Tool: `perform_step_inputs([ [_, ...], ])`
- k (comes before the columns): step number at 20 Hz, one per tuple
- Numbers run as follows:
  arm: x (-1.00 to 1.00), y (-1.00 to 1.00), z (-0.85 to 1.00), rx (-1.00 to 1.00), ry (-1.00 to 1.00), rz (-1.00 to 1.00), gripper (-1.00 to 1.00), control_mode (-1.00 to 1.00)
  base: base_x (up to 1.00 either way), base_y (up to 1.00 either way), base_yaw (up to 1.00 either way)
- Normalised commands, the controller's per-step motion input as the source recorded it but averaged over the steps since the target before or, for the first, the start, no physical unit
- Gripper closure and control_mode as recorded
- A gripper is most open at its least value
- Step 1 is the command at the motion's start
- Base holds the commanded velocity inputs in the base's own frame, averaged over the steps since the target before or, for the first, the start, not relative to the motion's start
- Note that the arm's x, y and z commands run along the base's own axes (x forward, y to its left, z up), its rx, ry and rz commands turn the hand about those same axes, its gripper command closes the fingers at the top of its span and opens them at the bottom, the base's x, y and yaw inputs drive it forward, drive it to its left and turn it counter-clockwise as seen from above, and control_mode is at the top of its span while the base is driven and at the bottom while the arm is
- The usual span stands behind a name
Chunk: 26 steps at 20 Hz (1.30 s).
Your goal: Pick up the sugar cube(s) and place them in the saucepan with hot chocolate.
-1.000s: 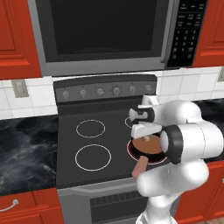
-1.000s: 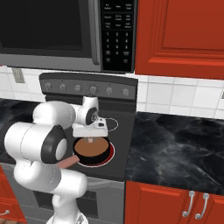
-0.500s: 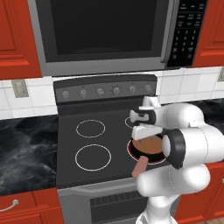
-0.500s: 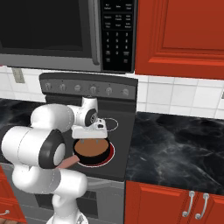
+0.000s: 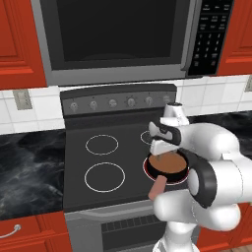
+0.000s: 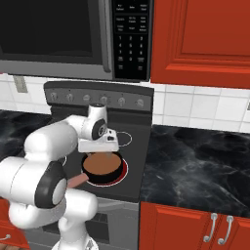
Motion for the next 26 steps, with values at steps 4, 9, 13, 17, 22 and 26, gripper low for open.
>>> perform_step_inputs([
  [4,-0.26,0.0,0.59,0.04,-0.16,0.0,-1.0,-1.0,0.0,0.0,0.0],
  [9,-0.17,-0.03,0.25,0.13,-0.12,0.0,-1.0,-1.0,0.0,0.0,0.0],
  [13,-0.1,-0.03,0.29,0.11,-0.06,0.0,-1.0,-1.0,0.0,0.0,0.0],
  [17,-0.18,0.0,0.27,0.11,-0.08,0.0,-1.0,-1.0,0.0,0.0,0.0],
  [22,-0.26,-0.01,0.22,0.11,-0.09,0.0,-1.0,-1.0,0.0,0.0,0.0],
  [26,-0.47,0.0,0.26,0.09,-0.05,0.05,-1.0,-1.0,0.0,0.0,0.0],
])
